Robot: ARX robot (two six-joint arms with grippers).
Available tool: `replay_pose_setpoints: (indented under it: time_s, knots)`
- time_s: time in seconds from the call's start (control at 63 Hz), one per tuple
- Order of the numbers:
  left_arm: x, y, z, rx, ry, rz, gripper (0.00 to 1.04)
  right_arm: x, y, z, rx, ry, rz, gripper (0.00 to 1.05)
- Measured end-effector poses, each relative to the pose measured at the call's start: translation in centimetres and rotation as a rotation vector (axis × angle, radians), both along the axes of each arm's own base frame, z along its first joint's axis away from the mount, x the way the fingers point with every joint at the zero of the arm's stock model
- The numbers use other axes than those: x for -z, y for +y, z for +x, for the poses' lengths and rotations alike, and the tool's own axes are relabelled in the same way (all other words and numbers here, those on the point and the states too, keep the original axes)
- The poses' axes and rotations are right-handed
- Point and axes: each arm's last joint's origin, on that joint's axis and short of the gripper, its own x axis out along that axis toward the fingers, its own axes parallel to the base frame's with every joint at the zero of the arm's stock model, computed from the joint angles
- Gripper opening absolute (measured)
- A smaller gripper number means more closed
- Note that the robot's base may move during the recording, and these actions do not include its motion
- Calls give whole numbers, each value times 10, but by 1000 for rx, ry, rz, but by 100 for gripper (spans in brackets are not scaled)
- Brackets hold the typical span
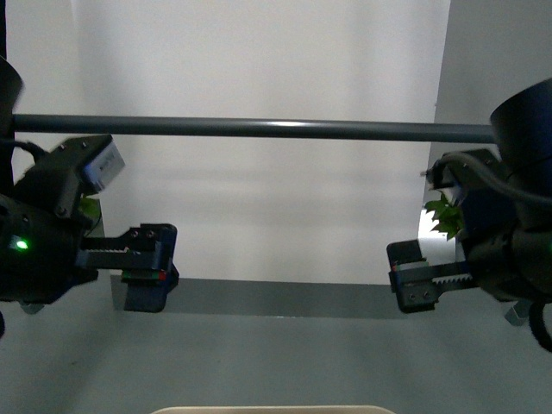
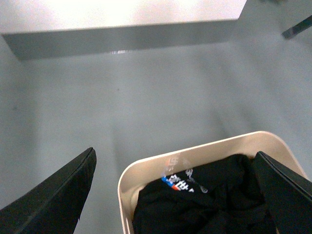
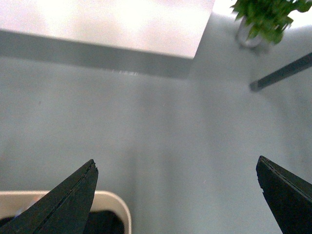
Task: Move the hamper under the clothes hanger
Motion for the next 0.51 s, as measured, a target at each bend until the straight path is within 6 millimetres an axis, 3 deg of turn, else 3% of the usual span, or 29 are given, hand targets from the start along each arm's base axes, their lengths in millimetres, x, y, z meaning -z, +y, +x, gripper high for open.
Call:
replay_pose_setpoints:
  time_s: [0.206, 0.428, 0.508]
  knots:
    - [-52, 3, -52, 39, -213, -13, 98, -58, 13, -61, -8, -267, -38, 97]
    - [-81, 0, -104, 86, -353, -51, 98, -88, 21, -120, 30, -480, -13, 97]
    - [-82, 0, -122, -48, -403, -48, 88, -95, 22, -139, 41, -538, 19, 95]
